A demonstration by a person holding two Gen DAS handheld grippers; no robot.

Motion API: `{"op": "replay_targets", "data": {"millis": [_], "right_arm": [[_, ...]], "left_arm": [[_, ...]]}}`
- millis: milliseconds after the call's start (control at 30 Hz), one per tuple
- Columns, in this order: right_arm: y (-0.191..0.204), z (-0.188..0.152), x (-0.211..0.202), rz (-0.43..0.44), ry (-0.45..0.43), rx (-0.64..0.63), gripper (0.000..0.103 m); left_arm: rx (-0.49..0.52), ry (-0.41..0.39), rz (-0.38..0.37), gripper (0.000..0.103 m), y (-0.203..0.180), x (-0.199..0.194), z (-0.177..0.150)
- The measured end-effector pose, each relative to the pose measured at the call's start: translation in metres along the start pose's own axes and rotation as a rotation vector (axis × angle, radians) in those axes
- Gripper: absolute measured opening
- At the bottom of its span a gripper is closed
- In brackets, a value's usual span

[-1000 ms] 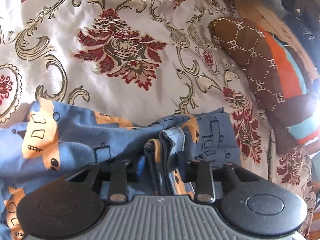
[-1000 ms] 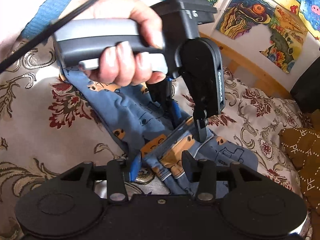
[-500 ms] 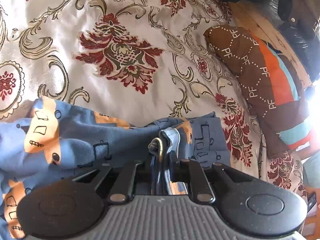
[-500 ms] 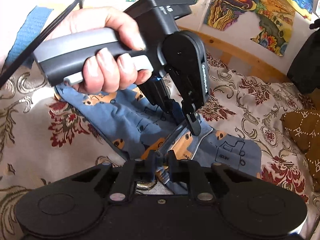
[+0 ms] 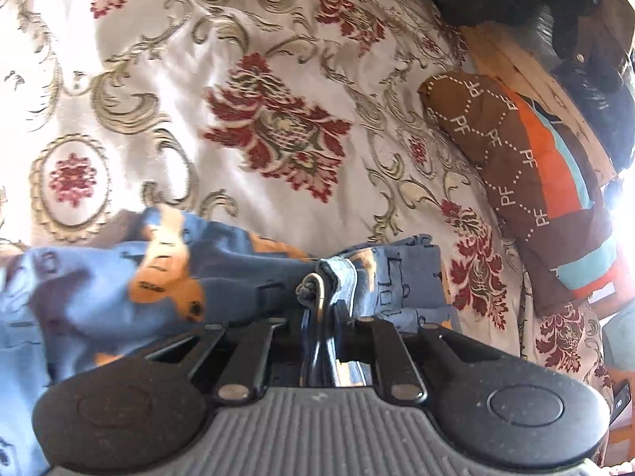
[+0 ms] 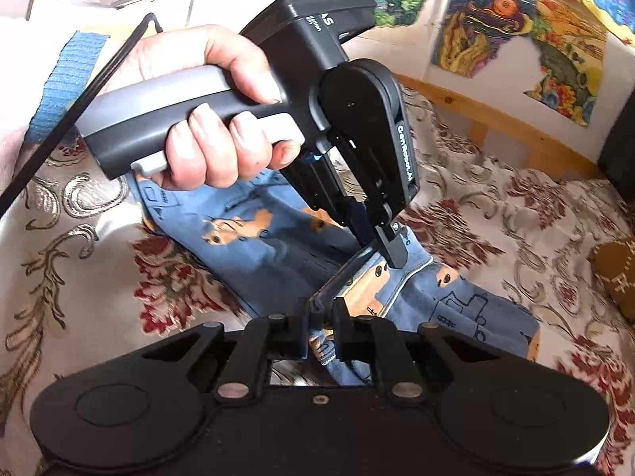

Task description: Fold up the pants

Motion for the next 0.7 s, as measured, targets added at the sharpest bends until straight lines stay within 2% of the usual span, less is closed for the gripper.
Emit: {"op": "replay_targets", "data": {"millis": [433,700], "right_arm": [[0.045,0.044,0.031,0.094,-0.048,-0.057,0.012],[0.056,0.051,0.041,0.121,-0.051,-0.074,0.012]], "left_arm": [[-0.035,-0.032,0.058,0.013,0.055,-0.039,0.010],[-0.061,-0.023,0.058,0.013,0.075,-0.044,0.012]]}}
Point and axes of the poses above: each gripper's, at about its wrist camera, not at the fingertips, and x roughly the way its jaws point, y to its left, z to its top, the point moved 10 cm from there along x, roughly the way its jaws point, and after that the axes turned 11 degrees about -x, right-handed, at the moved point
